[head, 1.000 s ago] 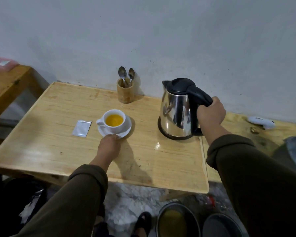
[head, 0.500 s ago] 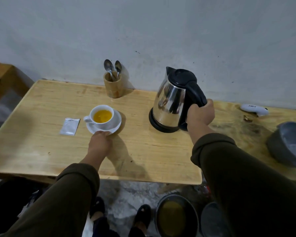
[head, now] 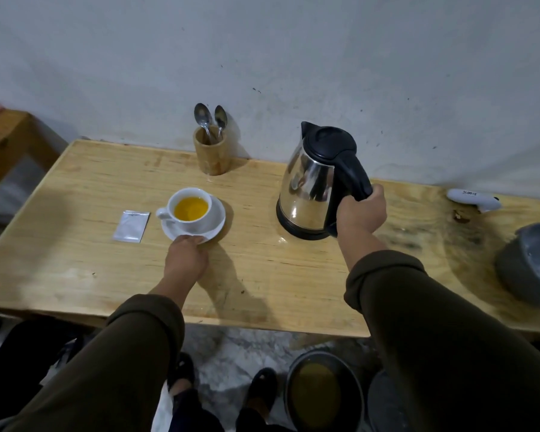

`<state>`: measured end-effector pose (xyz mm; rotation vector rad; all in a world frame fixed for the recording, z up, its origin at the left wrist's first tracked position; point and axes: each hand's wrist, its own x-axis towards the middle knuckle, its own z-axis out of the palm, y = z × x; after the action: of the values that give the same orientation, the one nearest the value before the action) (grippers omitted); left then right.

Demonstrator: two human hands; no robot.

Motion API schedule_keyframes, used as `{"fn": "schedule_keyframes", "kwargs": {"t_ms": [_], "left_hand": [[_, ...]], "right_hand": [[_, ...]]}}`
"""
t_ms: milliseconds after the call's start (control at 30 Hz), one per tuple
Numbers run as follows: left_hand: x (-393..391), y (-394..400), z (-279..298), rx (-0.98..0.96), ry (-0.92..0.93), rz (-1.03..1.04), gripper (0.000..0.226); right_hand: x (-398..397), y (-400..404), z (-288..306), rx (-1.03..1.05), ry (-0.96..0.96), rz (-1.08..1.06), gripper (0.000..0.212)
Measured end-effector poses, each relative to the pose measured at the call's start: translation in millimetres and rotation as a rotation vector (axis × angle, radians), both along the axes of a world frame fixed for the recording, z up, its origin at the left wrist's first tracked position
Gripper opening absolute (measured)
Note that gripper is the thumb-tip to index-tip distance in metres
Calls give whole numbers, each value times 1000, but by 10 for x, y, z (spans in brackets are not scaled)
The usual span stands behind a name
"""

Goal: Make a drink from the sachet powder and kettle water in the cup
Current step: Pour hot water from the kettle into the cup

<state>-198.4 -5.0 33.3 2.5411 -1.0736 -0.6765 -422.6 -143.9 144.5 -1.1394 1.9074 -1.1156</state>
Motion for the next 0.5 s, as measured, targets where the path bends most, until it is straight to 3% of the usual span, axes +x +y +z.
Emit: {"fn": "schedule_keyframes", "kwargs": {"t_ms": [167, 300, 500], "left_hand": [[19, 45, 89, -104, 110, 111, 35], [95, 90, 168, -165, 219, 173, 40], [343, 134, 161, -271, 332, 247, 57]], "right_hand": [[44, 16, 43, 35, 111, 14, 24], [110, 85, 63, 39, 261, 3, 43], [355, 343, 69, 50, 323, -118, 72]]}}
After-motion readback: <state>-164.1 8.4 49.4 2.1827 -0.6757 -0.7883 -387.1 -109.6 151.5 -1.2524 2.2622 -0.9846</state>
